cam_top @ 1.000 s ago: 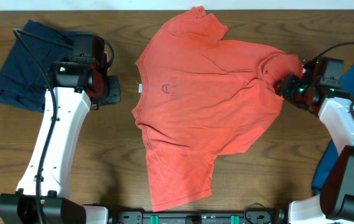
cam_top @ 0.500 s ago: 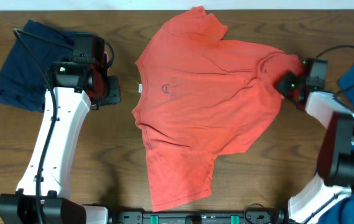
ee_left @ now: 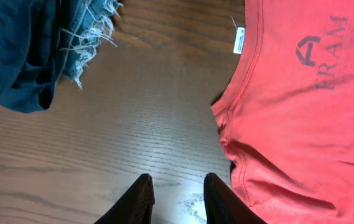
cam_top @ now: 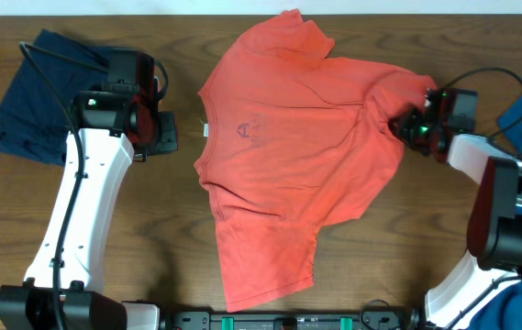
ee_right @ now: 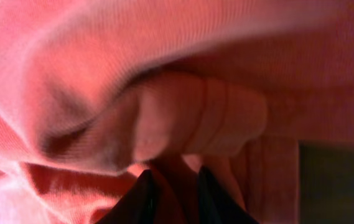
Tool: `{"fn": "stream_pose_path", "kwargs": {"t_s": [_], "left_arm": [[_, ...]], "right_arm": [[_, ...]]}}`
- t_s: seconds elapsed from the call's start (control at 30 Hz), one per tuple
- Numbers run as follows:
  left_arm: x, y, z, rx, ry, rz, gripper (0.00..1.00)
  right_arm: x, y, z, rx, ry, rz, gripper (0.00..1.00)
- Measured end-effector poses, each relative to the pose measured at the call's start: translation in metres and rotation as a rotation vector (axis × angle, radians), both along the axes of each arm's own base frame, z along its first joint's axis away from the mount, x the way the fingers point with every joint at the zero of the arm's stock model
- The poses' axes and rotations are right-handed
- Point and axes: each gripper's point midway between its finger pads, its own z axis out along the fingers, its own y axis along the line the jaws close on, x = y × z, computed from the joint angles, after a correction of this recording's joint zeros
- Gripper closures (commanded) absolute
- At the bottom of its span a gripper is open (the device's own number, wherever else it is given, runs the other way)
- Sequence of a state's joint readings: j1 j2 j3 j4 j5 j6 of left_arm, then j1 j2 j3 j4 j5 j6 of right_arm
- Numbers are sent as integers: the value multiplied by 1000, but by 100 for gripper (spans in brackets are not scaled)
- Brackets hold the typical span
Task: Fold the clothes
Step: 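Grasp the T-shirt's right side with the right gripper and tug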
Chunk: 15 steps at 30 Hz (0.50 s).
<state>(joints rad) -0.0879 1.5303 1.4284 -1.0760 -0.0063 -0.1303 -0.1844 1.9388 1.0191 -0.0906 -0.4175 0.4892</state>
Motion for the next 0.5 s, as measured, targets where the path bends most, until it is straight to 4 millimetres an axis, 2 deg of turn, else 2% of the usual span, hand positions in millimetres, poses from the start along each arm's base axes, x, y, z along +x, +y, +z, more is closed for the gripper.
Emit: {"fn": "stream_pose_path", "kwargs": {"t_s": [0.13,0.27,0.3,0.33,0.4,0.43,0.47,0.5], "left_arm": [[0,0,0,0,0,0,71],[0,0,0,0,0,0,71],[0,0,0,0,-1,0,70],[0,0,0,0,0,0,70],[0,0,0,0,-1,0,70],[0,0,0,0,-2,0,70],[0,0,0,0,-2,0,70],[0,0,0,0,-2,0,70]], "right_arm": [[-10,-13,0,-2,34,-14,77],[2,-23,9,-11,-43,-14,84],[12,-24,17,-13,-106,-3,83],[24,-24,29,-10,-183,10,78],[52,-24,65,2,-389,37,72],[62,-23,84,11,-476,42,68],[72,-23,106,21,-569,49,59],[78,-21,122,38,-629,51,56]]}}
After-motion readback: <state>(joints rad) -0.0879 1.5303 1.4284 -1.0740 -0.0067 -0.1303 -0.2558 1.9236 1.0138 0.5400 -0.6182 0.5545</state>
